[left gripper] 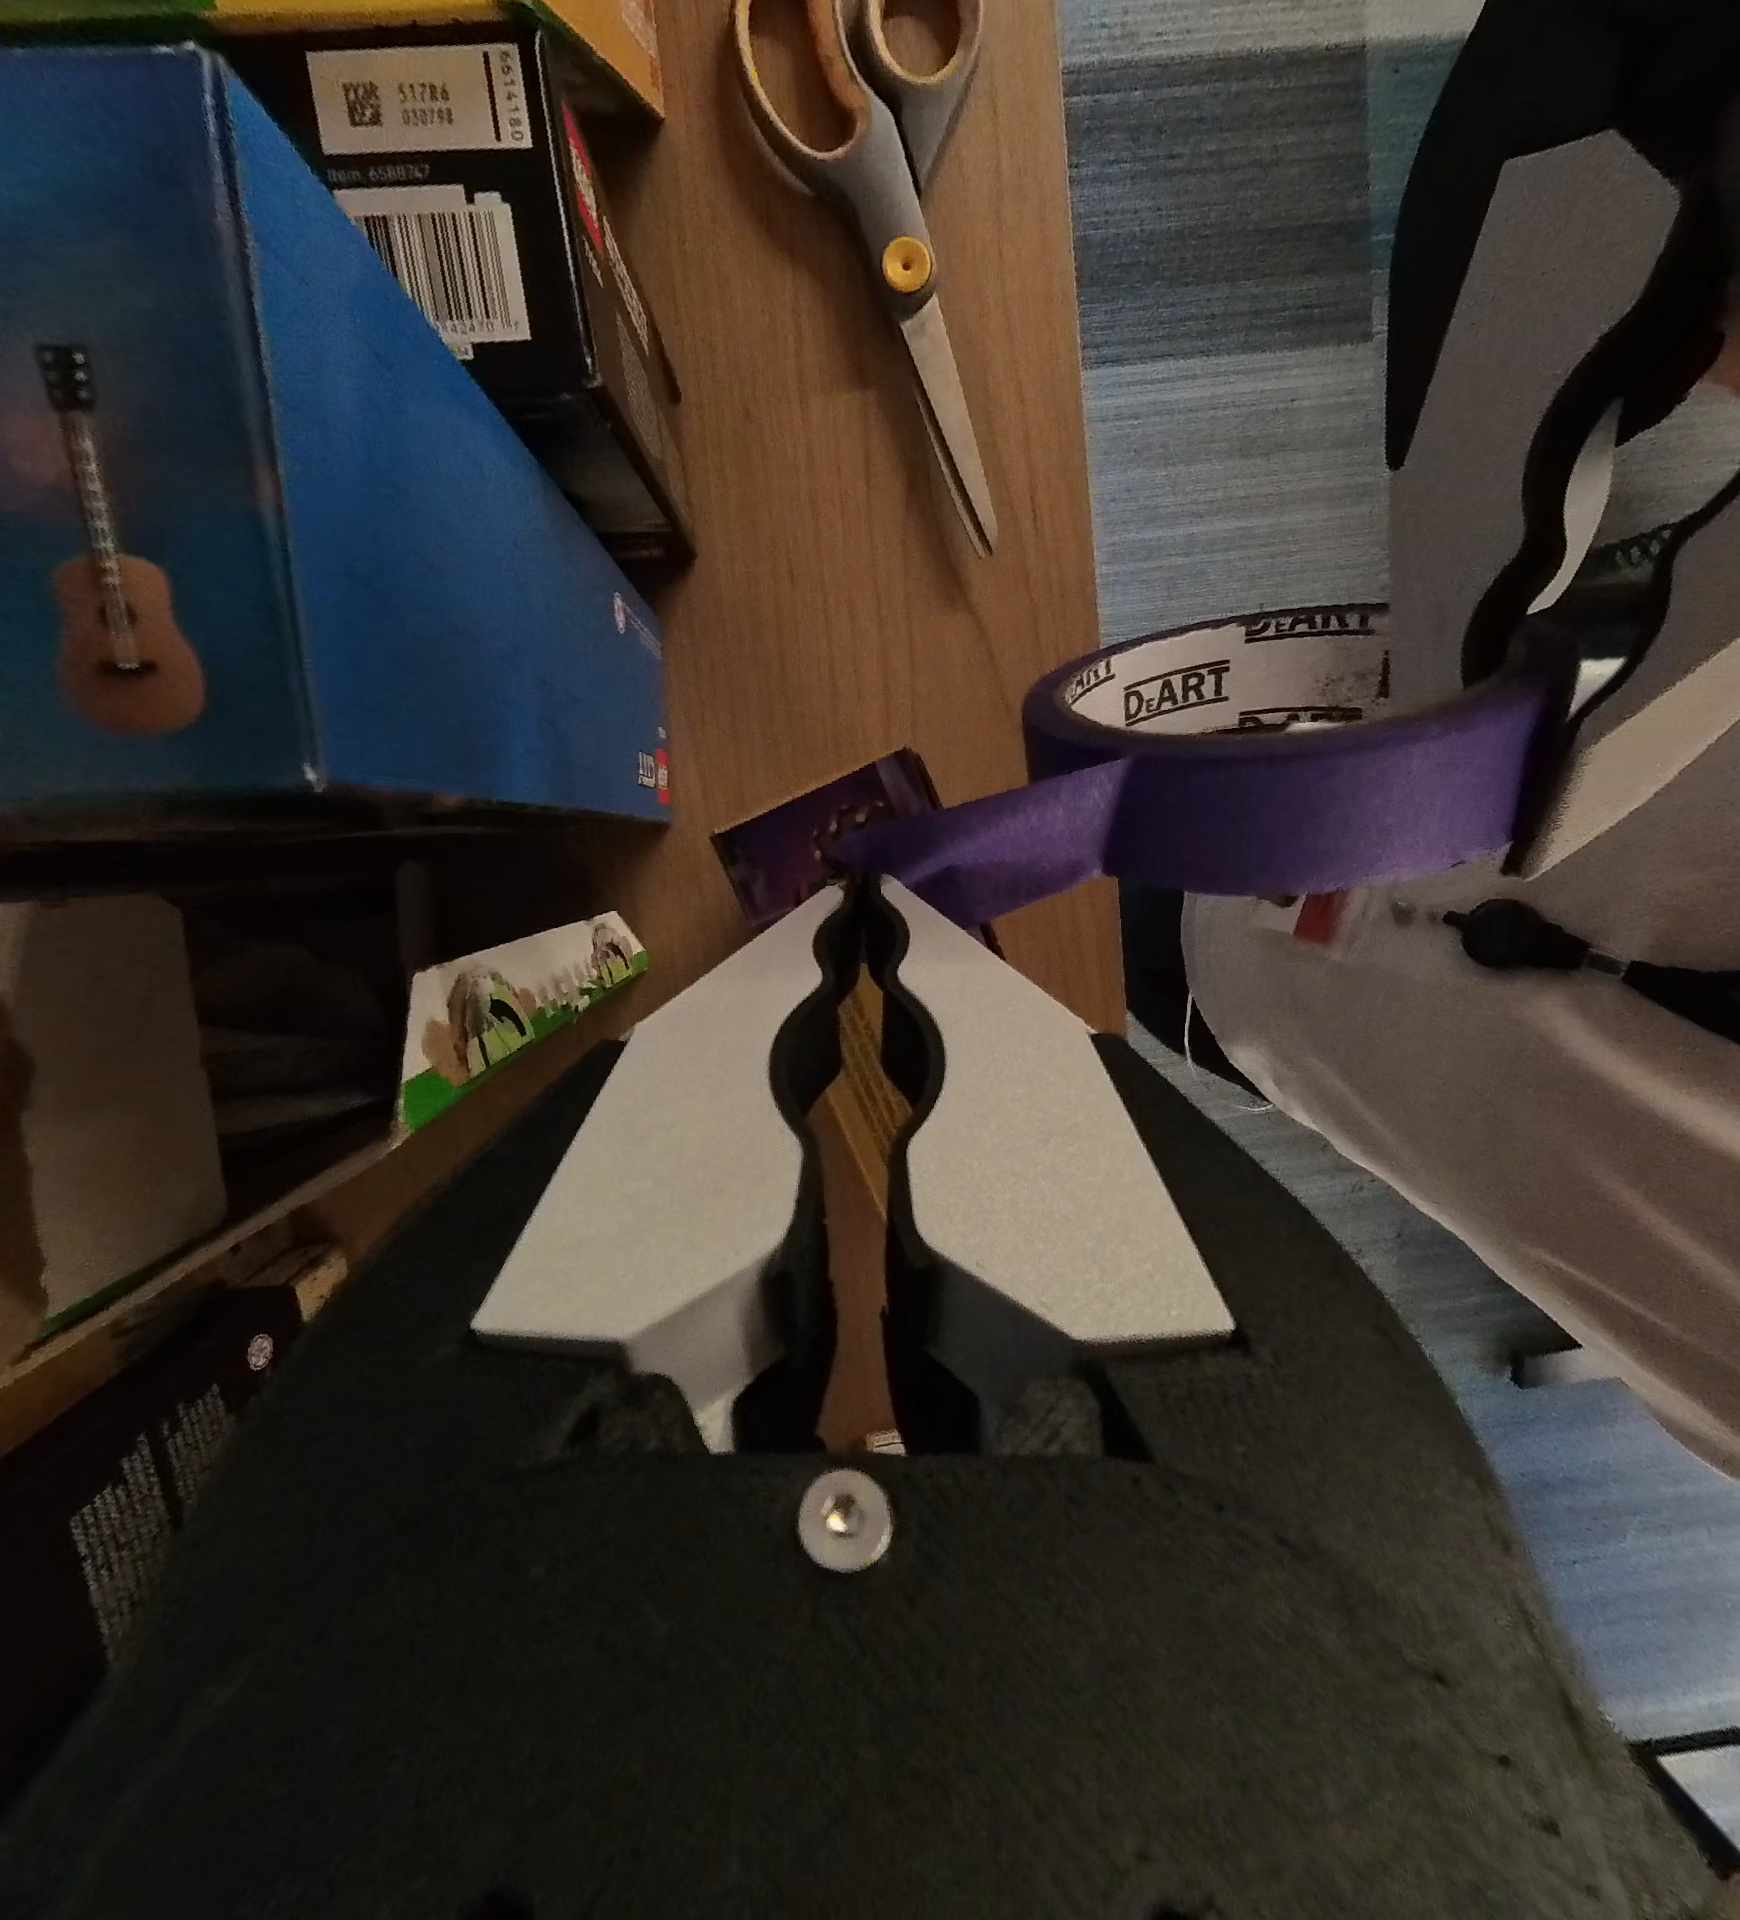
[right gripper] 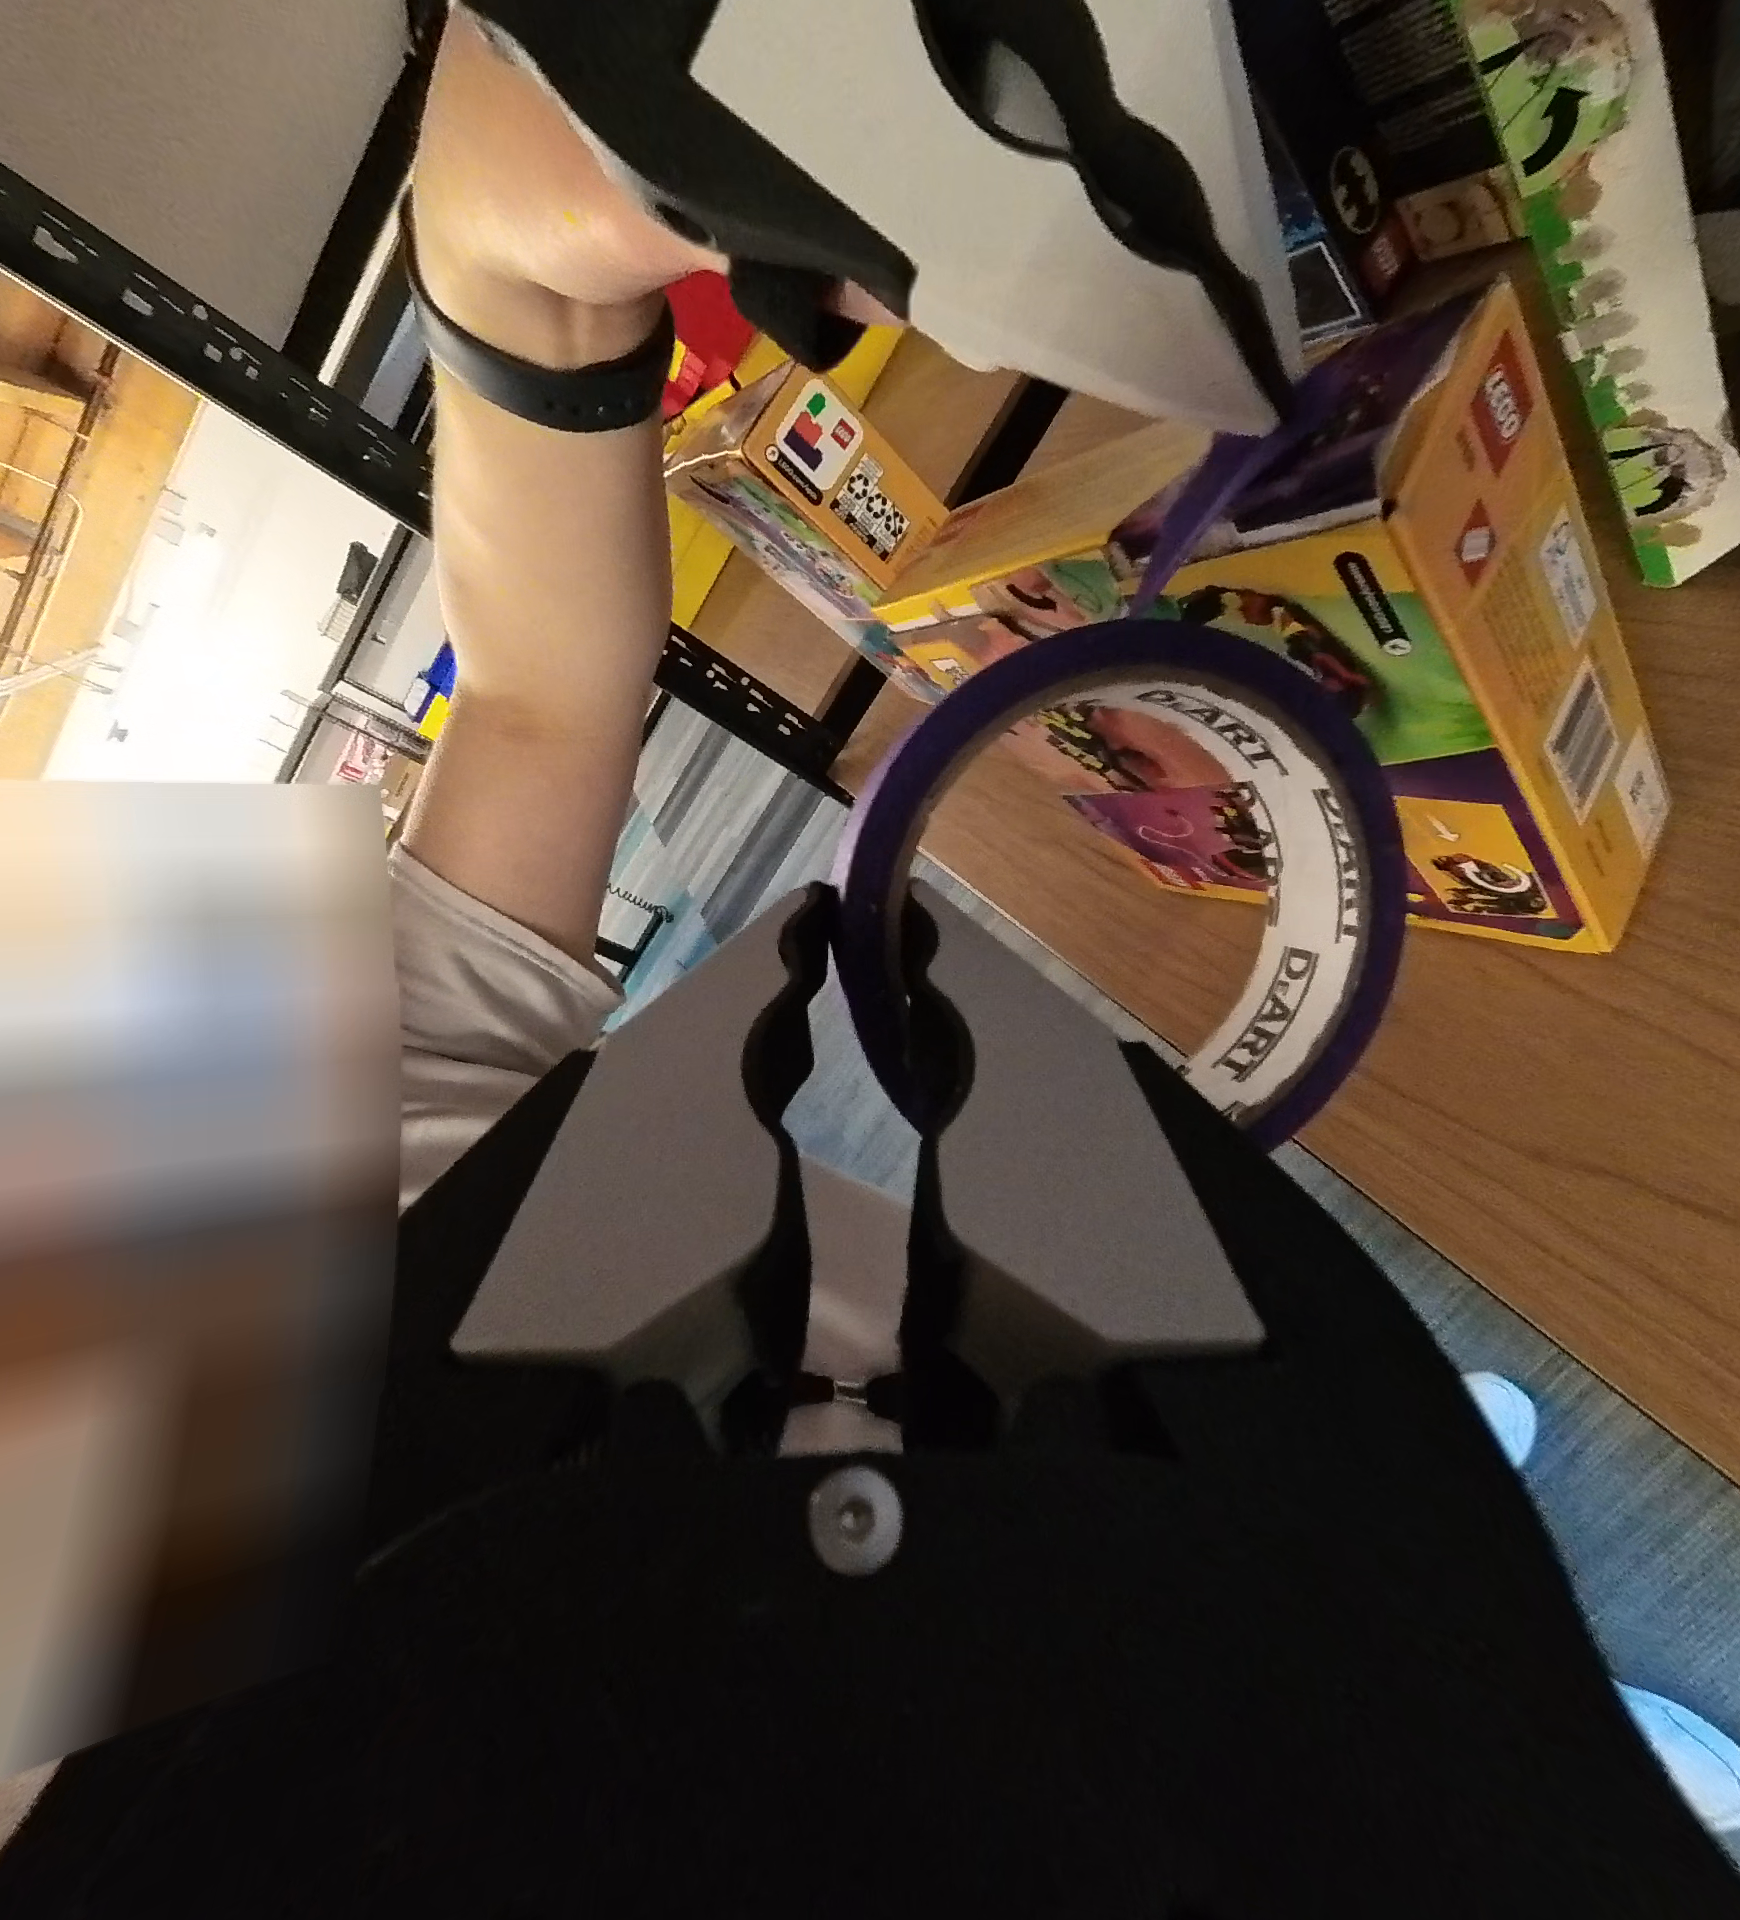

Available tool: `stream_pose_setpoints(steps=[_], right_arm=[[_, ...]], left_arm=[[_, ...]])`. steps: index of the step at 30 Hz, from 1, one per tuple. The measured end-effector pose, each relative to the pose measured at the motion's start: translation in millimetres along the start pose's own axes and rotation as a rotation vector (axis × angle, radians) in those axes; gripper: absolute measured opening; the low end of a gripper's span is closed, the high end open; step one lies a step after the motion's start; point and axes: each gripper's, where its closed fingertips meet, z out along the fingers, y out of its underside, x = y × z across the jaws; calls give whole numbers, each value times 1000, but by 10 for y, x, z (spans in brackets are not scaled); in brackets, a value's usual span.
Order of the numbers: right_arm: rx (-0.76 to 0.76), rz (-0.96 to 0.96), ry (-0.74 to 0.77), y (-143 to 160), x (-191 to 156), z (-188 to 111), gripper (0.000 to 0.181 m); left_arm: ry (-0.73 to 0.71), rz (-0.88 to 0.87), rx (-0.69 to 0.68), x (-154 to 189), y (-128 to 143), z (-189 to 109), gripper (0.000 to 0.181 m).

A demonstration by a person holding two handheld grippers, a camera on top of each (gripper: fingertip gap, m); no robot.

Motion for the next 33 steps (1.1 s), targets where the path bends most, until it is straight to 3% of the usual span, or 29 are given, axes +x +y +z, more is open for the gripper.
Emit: stream_pose_setpoints(steps=[5,16,23,25,27,28,33], right_arm=[[-19,1,-5,42,-8,10,10],[-41,51,-37,44,8,4,9],[-59,68,-49,45,4,-9,9],[-58,71,-54,41,0,-13,9],[-68,76,-66,58,-13,-8,9],[-65,75,-67,56,-11,-5,9],[-66,78,-67,51,22,-6,9]], left_arm=[[-31,16,13,23,-1,30,0],[-287,144,60,3,-7,34,0],[-370,181,94,5,-13,29,0],[-388,181,100,-4,-16,22,3],[-468,189,108,-96,-34,-33,33],[-496,191,106,-128,-35,-67,37],[-485,179,129,-130,-29,-56,29]])
